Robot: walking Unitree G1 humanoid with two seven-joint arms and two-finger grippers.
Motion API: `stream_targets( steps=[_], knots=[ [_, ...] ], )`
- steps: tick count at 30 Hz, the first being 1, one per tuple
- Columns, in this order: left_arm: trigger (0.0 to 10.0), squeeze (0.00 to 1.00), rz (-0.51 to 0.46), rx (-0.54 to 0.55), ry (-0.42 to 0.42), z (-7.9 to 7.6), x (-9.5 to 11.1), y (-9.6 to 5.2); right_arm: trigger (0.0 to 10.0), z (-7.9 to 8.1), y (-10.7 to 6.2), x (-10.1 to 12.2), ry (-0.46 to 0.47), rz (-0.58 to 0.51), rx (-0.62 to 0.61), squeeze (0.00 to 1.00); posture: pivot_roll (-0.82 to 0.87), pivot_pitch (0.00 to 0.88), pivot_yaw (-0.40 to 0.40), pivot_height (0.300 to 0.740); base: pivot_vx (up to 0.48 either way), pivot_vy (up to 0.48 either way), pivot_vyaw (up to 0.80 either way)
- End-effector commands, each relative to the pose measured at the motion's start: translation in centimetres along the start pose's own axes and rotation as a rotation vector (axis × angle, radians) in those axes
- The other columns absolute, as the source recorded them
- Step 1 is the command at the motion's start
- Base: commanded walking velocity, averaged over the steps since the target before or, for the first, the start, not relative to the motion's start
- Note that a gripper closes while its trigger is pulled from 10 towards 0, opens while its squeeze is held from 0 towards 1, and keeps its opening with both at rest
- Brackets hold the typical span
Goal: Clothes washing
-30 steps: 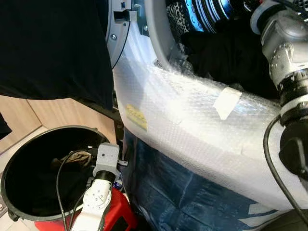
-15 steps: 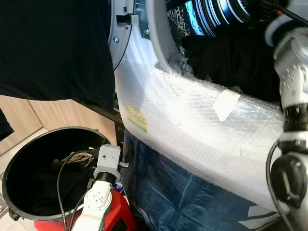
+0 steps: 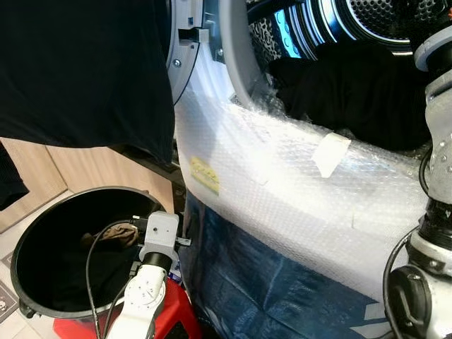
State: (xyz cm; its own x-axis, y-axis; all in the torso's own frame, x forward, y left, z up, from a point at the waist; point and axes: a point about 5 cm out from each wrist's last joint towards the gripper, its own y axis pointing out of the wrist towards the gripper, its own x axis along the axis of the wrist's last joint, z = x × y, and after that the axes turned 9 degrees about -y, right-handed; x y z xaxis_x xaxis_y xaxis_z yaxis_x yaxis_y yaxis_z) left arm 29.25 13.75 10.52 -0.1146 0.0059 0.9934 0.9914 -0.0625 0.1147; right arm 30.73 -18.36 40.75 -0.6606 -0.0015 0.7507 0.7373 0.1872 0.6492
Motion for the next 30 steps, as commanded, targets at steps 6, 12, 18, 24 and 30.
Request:
stream_targets(
  steps=[6,12,18,24,30],
  knots=[
    [10.0,0.00,0.001,-0.012,-0.004,-0.3,0.1,0.2,10.0,2.9,-3.0,2.0,0.175,-0.146,0.246,0.00,0.00,0.038,-0.090,0.740,0.000,0.000,0.00],
    [10.0,0.00,0.002,-0.017,-0.006,-0.4,0.1,0.3,10.0,4.9,-6.6,1.5,0.395,-0.188,0.503,0.00,-0.01,0.050,-0.087,0.740,0.000,0.000,0.00],
    [10.0,0.00,-0.004,-0.018,-0.003,-0.3,0.3,0.5,10.0,7.3,-10.5,0.6,0.636,-0.181,0.739,0.00,-0.01,0.049,-0.086,0.740,0.000,0.000,0.00],
    [10.0,0.00,-0.007,-0.013,0.000,-0.1,0.3,0.5,10.0,8.7,-13.4,-2.2,0.765,-0.044,0.847,0.00,0.00,0.054,-0.084,0.740,0.000,0.000,0.00],
    [10.0,0.00,-0.009,-0.001,0.002,0.0,0.3,0.5,10.0,9.8,-17.1,-5.8,0.850,0.140,0.913,0.00,0.00,0.048,-0.087,0.740,0.000,0.000,0.00]
  ],
)
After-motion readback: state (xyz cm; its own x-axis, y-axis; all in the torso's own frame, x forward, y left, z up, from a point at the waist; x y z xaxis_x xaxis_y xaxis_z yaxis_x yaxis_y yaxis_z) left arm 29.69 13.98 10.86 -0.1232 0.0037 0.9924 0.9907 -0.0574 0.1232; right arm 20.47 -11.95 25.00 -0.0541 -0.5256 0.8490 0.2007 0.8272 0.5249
